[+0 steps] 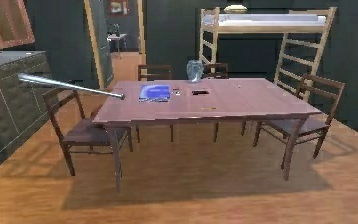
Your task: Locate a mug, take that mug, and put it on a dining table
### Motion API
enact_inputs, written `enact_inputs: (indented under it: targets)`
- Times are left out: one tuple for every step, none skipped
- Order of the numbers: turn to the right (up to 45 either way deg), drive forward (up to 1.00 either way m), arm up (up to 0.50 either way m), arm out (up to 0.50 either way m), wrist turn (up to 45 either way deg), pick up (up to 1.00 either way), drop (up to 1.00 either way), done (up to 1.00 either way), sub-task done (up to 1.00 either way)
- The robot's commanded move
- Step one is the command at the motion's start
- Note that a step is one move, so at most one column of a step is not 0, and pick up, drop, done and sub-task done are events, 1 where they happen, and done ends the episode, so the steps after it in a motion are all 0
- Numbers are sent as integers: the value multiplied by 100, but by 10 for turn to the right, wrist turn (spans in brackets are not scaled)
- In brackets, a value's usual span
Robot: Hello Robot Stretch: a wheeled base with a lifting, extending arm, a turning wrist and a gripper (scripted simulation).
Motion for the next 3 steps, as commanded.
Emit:
enact_inputs:
  targets:
    - [0, 15, 0, 0, 0, 0, 0, 0, 0]
    - [-450, 0, 0, 0, 0, 0, 0, 0, 0]
    - [-30, 0, 0, 0, 0, 0, 0, 0, 0]
